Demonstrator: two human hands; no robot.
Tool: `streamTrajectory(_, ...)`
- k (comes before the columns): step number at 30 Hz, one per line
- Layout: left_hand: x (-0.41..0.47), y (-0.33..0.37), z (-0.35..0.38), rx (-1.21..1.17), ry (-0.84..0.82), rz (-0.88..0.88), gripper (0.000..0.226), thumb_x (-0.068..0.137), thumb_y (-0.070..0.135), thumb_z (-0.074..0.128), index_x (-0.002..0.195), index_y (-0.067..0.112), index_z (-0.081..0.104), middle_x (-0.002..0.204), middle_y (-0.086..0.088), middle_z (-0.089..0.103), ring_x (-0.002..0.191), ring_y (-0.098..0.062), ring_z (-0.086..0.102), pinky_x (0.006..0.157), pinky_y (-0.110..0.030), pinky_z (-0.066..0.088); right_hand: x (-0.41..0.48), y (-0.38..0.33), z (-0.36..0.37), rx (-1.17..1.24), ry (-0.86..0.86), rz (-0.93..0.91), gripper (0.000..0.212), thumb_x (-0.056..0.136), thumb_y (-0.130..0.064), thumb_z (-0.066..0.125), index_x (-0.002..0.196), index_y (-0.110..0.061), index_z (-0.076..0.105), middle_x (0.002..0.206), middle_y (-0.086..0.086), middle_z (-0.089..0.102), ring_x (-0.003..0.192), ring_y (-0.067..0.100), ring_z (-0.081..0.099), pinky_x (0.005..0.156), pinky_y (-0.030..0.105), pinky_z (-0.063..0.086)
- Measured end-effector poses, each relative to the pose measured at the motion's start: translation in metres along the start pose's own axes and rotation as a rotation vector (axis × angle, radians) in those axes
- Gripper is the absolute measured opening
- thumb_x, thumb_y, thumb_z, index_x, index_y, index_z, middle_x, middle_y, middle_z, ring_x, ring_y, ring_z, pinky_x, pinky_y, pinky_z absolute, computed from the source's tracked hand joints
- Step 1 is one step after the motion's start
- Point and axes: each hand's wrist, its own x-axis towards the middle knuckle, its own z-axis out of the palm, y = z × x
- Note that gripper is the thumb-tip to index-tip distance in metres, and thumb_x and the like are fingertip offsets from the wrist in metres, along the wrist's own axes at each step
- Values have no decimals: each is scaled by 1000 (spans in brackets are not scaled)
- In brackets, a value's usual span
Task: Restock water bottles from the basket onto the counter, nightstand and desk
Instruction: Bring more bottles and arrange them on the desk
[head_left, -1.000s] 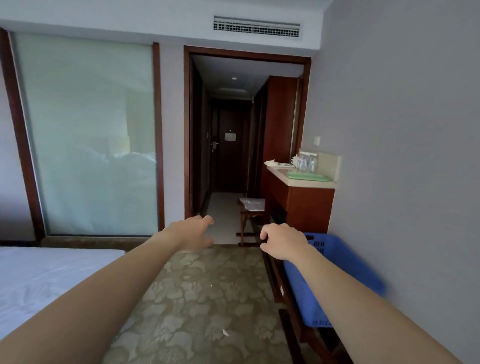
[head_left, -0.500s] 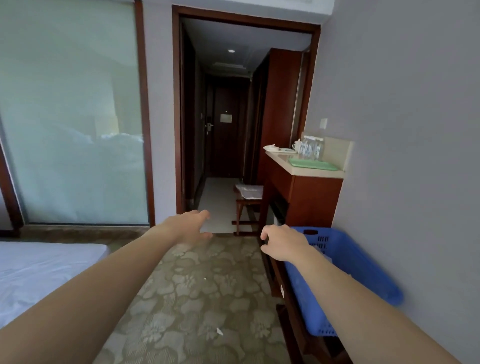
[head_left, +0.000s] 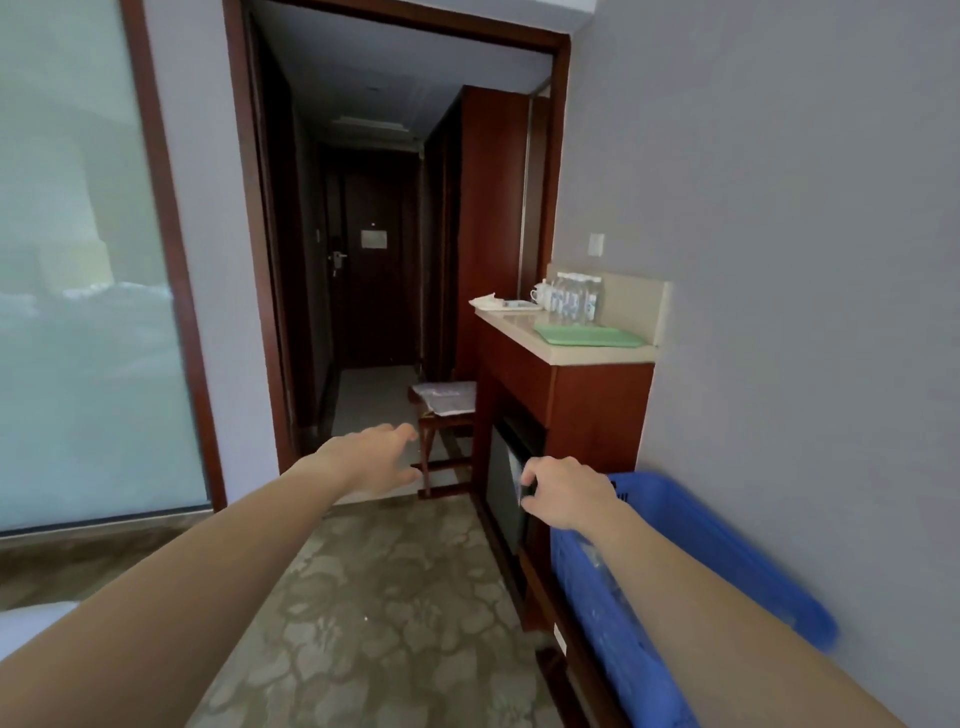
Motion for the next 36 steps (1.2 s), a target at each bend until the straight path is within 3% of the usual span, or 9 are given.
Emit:
streamTrajectory(14,147,-5,33,-21,-78,175,61,95,53,48,147,29,27,143,0,42,127,-24,49,97,-41,46,94,52,21,14,-12,173,30,90,-32,56,120,-27,55,111,0,64,101,23,61,72,32,42)
streamTrajectory(21,244,5,32,-19,-85,217,63,94,53,50,147,29,26,139,0,44,121,-21,51,93,-39,48,170,93,13,-3,7,221,31,90,-31,55,122,-28,54,112,1,63,102,24,60,74,34,47)
streamTrajectory(30,386,40,32,-39,-89,323,64,96,48,50,149,23,25,143,-3,43,124,-22,50,100,-42,45,278,170,-2,-11,1,288,31,93,-30,56,122,-21,52,110,4,63,99,25,61,89,41,52)
streamTrajectory(36,463,66,58,-44,-155,383,63,96,50,49,148,24,26,139,-3,43,121,-24,50,99,-44,46,327,220,8,-27,-36,357,33,93,-31,54,125,-22,52,112,3,61,99,23,61,88,40,53)
